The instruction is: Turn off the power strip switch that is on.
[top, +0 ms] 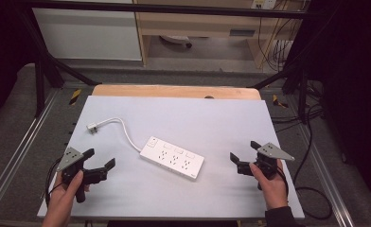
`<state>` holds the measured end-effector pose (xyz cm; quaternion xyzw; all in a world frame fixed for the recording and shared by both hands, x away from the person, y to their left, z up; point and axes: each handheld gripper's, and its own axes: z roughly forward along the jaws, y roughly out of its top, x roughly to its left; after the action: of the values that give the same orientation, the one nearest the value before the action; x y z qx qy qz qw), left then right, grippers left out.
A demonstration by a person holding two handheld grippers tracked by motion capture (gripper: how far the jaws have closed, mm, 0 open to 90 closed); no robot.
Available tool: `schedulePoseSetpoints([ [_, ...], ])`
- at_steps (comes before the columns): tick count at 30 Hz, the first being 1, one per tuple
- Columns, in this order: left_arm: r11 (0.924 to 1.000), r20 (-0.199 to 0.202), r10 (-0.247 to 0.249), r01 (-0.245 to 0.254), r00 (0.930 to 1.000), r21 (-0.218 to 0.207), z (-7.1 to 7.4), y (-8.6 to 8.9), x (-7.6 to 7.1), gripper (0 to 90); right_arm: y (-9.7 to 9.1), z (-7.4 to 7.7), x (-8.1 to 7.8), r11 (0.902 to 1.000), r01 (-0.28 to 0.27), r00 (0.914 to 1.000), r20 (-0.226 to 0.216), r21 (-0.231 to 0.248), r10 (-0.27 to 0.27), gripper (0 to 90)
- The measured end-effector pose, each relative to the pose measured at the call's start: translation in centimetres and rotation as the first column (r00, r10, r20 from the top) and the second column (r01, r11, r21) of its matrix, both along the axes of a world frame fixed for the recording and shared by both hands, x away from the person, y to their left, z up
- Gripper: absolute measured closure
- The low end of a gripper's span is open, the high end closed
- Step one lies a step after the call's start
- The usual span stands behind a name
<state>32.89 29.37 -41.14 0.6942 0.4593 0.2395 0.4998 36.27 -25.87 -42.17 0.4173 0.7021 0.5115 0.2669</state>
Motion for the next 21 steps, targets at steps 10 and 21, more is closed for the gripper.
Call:
schedulePoseSetpoints([
  [10,1.0000,0.000,-0.008,0.008,1.0000,-0.002,-0.05,-0.20,0.03,6.2,0.43,0.33,-0.23,1.0000,-0.009,0.9998,0.016,0.003,0.009,3.7],
  [21,0.9999,-0.005,-0.012,0.012,0.9999,0.001,-0.11,-0.23,0.05,6.3,0.77,0.89,-0.36,0.9999,-0.005,0.9991,0.043,0.013,0.005,3.4],
])
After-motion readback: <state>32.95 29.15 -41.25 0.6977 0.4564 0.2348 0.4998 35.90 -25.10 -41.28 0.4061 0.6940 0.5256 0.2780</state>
